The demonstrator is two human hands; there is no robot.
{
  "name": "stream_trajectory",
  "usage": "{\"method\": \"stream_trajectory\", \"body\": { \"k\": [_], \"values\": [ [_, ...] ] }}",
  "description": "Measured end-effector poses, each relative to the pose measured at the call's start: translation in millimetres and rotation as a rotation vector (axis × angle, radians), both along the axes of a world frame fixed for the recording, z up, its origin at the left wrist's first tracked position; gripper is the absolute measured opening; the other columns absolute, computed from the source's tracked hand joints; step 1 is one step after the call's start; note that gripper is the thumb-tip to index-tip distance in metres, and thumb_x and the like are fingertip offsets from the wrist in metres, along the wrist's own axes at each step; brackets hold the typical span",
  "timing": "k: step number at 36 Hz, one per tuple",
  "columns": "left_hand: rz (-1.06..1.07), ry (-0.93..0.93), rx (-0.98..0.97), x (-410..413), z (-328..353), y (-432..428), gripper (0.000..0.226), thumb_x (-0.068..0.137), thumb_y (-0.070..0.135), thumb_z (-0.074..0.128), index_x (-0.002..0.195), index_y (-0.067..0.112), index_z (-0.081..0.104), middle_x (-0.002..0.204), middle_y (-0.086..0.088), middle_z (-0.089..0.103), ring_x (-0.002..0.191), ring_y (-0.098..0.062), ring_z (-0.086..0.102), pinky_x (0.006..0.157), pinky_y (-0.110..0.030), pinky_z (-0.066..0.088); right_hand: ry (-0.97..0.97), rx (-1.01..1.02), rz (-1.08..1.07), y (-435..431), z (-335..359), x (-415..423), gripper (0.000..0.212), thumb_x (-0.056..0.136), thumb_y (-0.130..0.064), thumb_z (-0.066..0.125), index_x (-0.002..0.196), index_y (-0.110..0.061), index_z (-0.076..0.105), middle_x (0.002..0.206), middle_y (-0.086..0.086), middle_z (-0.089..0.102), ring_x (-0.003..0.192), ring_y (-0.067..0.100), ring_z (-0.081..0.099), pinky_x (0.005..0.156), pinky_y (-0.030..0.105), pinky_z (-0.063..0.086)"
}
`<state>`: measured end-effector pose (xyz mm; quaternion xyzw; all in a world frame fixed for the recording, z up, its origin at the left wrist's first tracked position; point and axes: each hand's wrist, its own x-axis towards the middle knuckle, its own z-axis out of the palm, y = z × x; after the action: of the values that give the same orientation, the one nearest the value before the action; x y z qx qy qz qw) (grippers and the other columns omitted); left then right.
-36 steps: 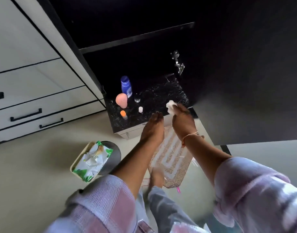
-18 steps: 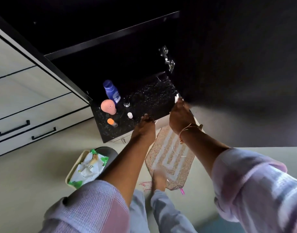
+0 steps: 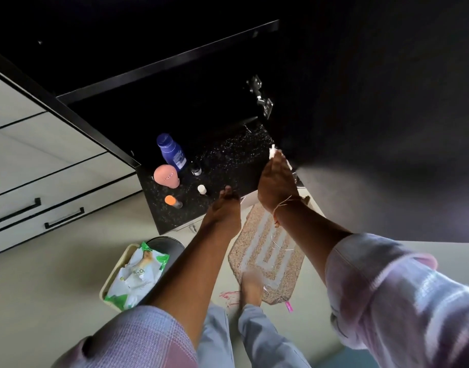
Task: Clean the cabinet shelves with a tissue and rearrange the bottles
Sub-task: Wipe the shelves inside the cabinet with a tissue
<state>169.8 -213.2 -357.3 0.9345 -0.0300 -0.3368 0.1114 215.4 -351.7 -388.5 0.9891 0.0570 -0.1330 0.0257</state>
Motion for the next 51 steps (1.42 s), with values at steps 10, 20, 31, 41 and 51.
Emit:
{"method": "stream_trajectory", "body": {
  "k": [10, 20, 31, 41, 51],
  "values": [
    [0.040, 0.012, -0.091, -0.9, -6.4, 0.9, 0.085, 0.092, 0.010, 0.060, 0.154, 0.003, 0.002, 0.162, -0.015, 0.001, 0.149, -0.028, 0.010, 0.117, -0.032, 0.021, -0.032, 0.062, 0.161, 17.0, 7.5, 31.2, 0.063, 0.099, -0.030, 0.035, 0.148, 0.010, 0.023, 0.155, 0.028, 0.022, 0.146, 0.037, 0.021, 0.119, 0.046, 0.015],
    [-0.026, -0.008, -0.024, 3.1, -5.3, -4.4, 0.084, 0.094, 0.013, 0.060, 0.153, 0.001, 0.002, 0.161, -0.018, -0.004, 0.149, -0.030, 0.005, 0.117, -0.035, 0.017, 0.057, 0.083, 0.225, 33.9, 4.3, 55.2, 0.066, 0.096, -0.019, 0.033, 0.150, 0.010, 0.009, 0.158, 0.030, 0.005, 0.149, 0.038, 0.009, 0.123, 0.042, 0.009],
    [-0.060, 0.023, -0.005, 4.9, -4.3, -3.7, 0.085, 0.093, 0.013, 0.061, 0.153, 0.002, 0.002, 0.161, -0.018, -0.003, 0.149, -0.030, 0.006, 0.117, -0.036, 0.019, 0.064, 0.190, 0.118, 39.4, 0.3, 79.0, 0.067, 0.093, -0.023, 0.032, 0.153, 0.001, 0.013, 0.162, 0.018, 0.007, 0.150, 0.033, 0.010, 0.122, 0.045, 0.013],
    [-0.100, 0.079, 0.041, 8.0, -2.1, -4.4, 0.089, 0.093, 0.018, 0.062, 0.153, 0.003, -0.002, 0.161, -0.018, -0.006, 0.150, -0.030, 0.003, 0.119, -0.038, 0.019, 0.025, 0.099, 0.089, 20.4, -0.2, 91.6, 0.063, 0.096, -0.011, 0.039, 0.151, 0.005, 0.012, 0.160, 0.024, 0.005, 0.150, 0.031, 0.008, 0.123, 0.038, 0.013],
    [-0.056, 0.049, -0.012, 1.9, -7.4, -3.6, 0.087, 0.093, 0.008, 0.060, 0.153, 0.005, -0.003, 0.161, -0.014, -0.010, 0.150, -0.028, -0.002, 0.117, -0.036, 0.020, 0.017, 0.073, 0.280, 33.9, 3.6, 56.8, 0.060, 0.093, -0.011, 0.037, 0.150, 0.002, 0.024, 0.160, 0.019, 0.015, 0.148, 0.030, 0.019, 0.120, 0.039, 0.021]
  ]
}}
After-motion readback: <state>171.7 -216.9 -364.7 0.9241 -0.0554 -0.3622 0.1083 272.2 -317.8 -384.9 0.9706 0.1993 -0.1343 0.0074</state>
